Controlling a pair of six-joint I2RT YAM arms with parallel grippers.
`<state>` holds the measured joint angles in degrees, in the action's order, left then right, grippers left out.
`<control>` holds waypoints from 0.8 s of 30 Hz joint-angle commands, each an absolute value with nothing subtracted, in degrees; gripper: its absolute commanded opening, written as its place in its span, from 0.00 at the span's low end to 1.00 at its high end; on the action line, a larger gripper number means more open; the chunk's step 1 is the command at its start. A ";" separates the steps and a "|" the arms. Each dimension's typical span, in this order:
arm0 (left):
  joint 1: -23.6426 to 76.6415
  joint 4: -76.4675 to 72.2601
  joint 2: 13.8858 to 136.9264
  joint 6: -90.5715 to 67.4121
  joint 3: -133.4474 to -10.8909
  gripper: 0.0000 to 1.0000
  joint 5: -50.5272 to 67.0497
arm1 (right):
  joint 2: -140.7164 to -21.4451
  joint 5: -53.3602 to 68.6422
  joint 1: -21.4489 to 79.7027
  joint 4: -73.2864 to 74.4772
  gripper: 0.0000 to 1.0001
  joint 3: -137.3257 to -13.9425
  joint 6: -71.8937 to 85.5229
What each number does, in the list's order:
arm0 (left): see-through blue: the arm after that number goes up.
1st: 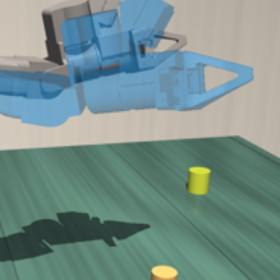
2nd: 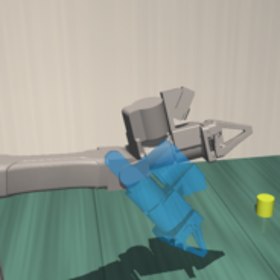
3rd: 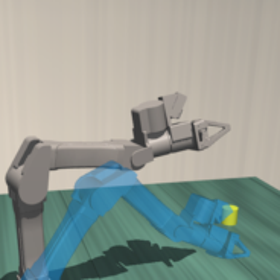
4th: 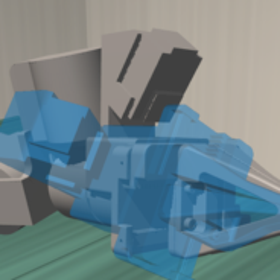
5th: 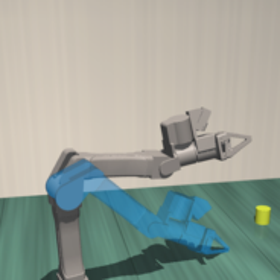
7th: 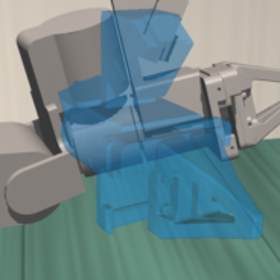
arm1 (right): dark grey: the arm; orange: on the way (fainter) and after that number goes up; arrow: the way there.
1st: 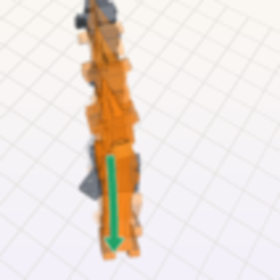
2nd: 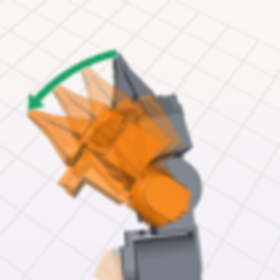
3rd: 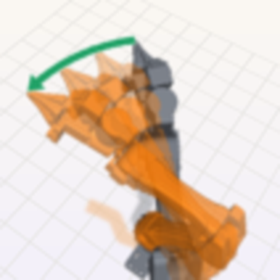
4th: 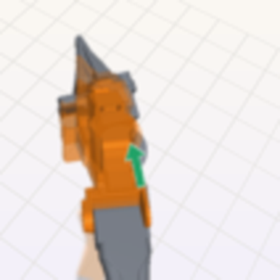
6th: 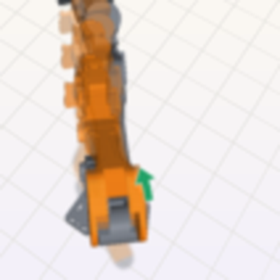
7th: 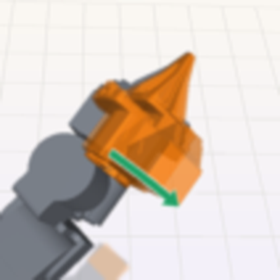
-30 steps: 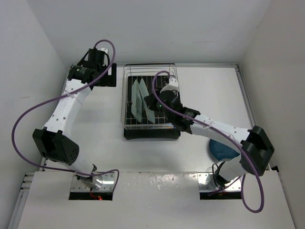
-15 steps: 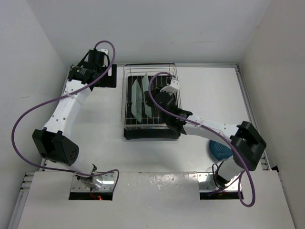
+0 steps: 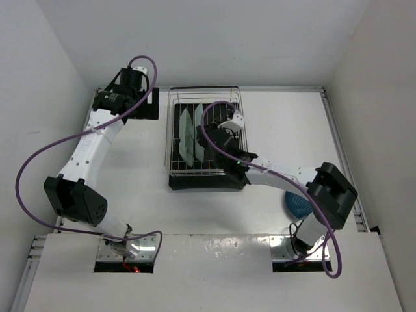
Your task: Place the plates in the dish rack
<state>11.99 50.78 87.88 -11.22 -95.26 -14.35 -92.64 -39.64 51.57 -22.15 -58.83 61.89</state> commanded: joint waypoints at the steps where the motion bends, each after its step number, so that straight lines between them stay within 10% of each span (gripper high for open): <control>1: 11.43 49.13 85.43 -11.87 -95.01 1.00 -14.59 | -91.67 -40.87 52.29 -29.53 0.00 -62.67 66.00; 21: 10.90 49.13 85.43 -11.87 -94.48 1.00 -14.59 | -96.94 -37.71 51.77 -30.59 0.00 -59.15 51.51; 24: 10.90 49.13 85.43 -11.87 -94.48 1.00 -14.06 | -96.86 -37.44 51.68 -29.01 0.14 -60.12 50.54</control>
